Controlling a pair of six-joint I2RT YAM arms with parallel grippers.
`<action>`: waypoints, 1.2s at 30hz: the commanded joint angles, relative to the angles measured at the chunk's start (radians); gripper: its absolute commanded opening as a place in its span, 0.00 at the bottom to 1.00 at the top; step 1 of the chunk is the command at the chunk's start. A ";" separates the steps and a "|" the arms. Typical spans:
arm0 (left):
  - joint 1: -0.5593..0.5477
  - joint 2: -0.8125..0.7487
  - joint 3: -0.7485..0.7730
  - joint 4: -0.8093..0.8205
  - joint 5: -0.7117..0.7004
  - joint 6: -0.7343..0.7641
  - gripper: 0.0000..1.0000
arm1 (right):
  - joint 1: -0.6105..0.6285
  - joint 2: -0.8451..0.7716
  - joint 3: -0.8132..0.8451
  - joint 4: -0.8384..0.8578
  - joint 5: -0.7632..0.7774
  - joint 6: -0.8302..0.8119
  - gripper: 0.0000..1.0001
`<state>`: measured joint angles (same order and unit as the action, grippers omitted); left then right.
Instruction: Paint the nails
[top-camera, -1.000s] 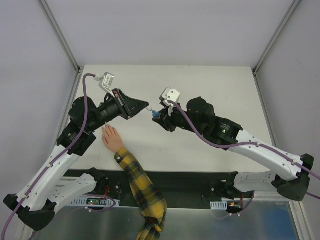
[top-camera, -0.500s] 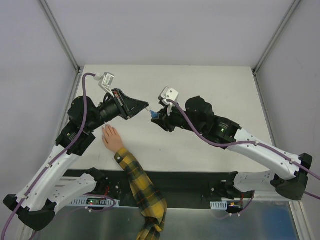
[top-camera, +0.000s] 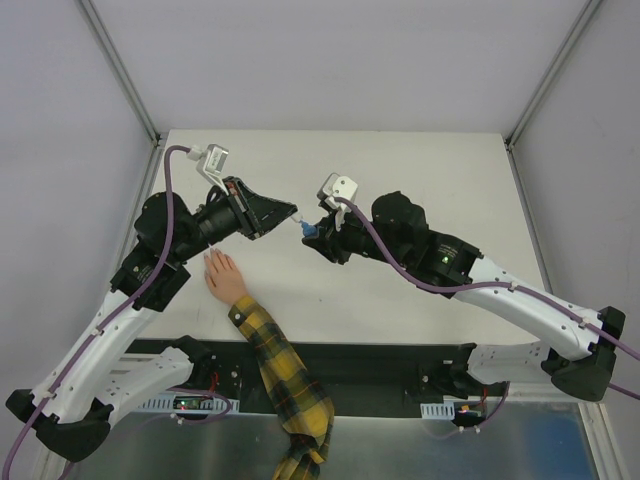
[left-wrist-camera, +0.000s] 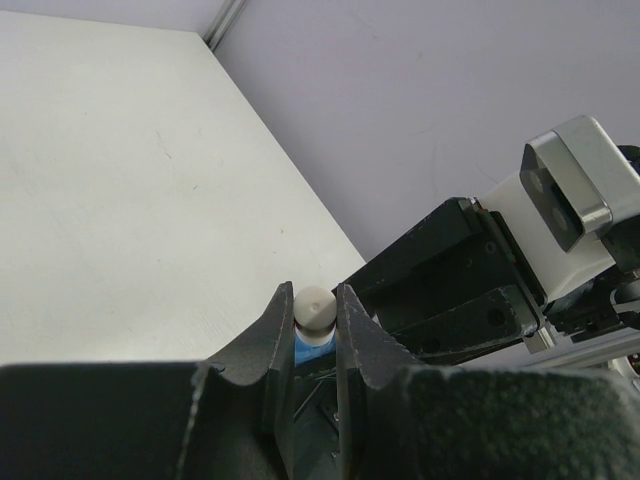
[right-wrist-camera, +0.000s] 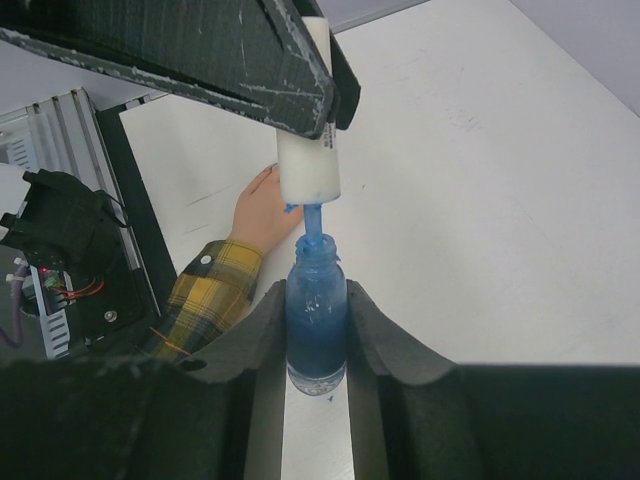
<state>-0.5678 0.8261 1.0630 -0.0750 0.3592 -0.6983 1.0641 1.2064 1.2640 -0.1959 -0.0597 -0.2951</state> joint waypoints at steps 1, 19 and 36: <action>0.005 -0.018 0.049 0.024 0.021 0.022 0.00 | -0.003 -0.004 0.037 0.055 -0.019 0.020 0.00; 0.005 -0.025 0.061 0.023 0.023 0.033 0.00 | -0.012 0.001 0.021 0.056 -0.031 0.034 0.00; 0.005 -0.064 0.074 -0.043 -0.065 0.120 0.00 | -0.016 -0.010 -0.009 0.058 -0.046 0.071 0.00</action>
<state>-0.5678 0.7803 1.0912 -0.1089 0.3424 -0.6353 1.0531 1.2213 1.2617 -0.1913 -0.0879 -0.2539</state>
